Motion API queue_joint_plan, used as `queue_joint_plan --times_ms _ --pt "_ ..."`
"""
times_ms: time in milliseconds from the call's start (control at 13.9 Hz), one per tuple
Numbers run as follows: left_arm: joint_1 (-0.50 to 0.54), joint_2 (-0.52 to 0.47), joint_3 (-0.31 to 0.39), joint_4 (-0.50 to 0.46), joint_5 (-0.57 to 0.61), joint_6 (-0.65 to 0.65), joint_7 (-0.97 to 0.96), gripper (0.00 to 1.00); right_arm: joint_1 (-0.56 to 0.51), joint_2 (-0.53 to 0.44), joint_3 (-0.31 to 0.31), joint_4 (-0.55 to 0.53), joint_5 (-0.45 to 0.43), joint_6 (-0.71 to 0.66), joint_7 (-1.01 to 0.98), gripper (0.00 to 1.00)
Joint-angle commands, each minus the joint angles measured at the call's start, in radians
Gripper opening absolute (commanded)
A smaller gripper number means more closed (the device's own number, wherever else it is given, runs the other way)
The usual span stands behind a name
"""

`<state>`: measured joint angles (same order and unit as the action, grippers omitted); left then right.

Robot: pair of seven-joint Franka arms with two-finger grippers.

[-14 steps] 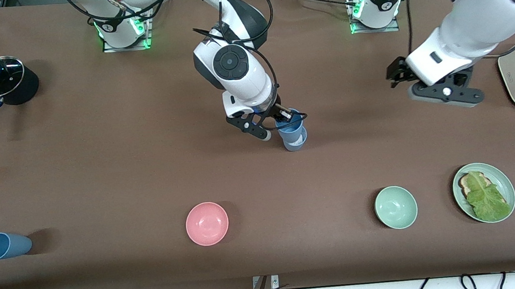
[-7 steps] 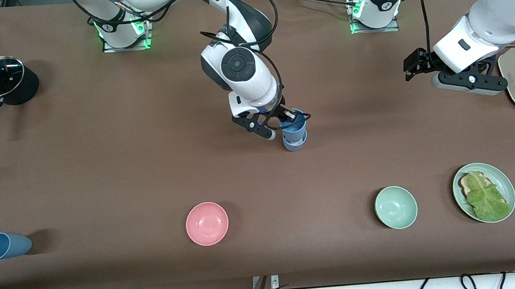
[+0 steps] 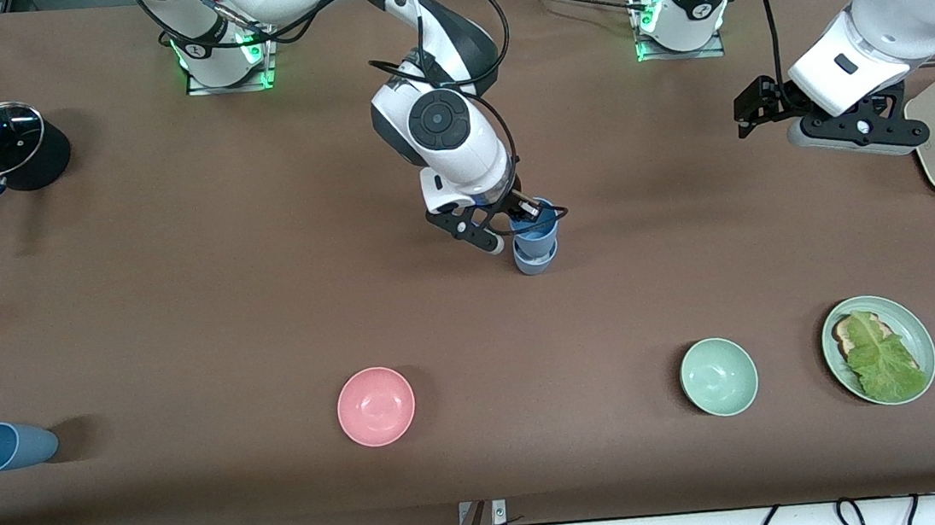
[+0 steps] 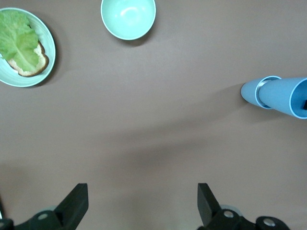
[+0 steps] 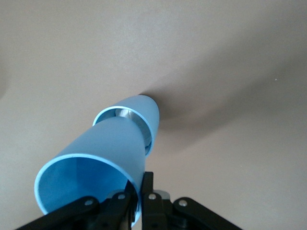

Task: Stack blue cups with both arms
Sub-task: 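Open the right gripper to release the cup into the stack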

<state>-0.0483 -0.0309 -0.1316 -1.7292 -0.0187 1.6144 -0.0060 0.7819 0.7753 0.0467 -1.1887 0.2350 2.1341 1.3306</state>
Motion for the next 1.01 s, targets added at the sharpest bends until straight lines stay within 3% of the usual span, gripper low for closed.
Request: queue_joint_plan --times_ms 0,72,144,433,793,938 --pt "-0.008 0.028 0.0 0.045 0.02 -0.033 -0.016 1.0 0.011 0.035 -0.011 0.044 0.009 0.009 0.015 0.57" --pt "-0.007 0.029 0.0 0.045 0.013 -0.033 -0.012 1.0 0.011 0.035 -0.013 0.044 0.006 0.009 0.012 0.94" --pt "-0.008 0.031 0.0 0.046 0.013 -0.033 -0.015 1.0 0.01 0.033 -0.014 0.044 -0.008 0.009 -0.004 1.0" --pt "-0.01 0.032 -0.014 0.054 0.014 -0.036 -0.016 1.0 0.002 0.009 -0.013 0.047 -0.085 -0.009 -0.105 1.0" --pt "-0.004 0.034 -0.014 0.057 0.014 -0.044 -0.014 1.0 -0.07 -0.088 -0.011 0.041 -0.063 -0.182 -0.163 1.0" --pt "0.002 0.04 -0.014 0.057 0.013 -0.047 -0.009 1.0 -0.125 -0.116 -0.017 0.041 -0.01 -0.3 -0.265 1.0"
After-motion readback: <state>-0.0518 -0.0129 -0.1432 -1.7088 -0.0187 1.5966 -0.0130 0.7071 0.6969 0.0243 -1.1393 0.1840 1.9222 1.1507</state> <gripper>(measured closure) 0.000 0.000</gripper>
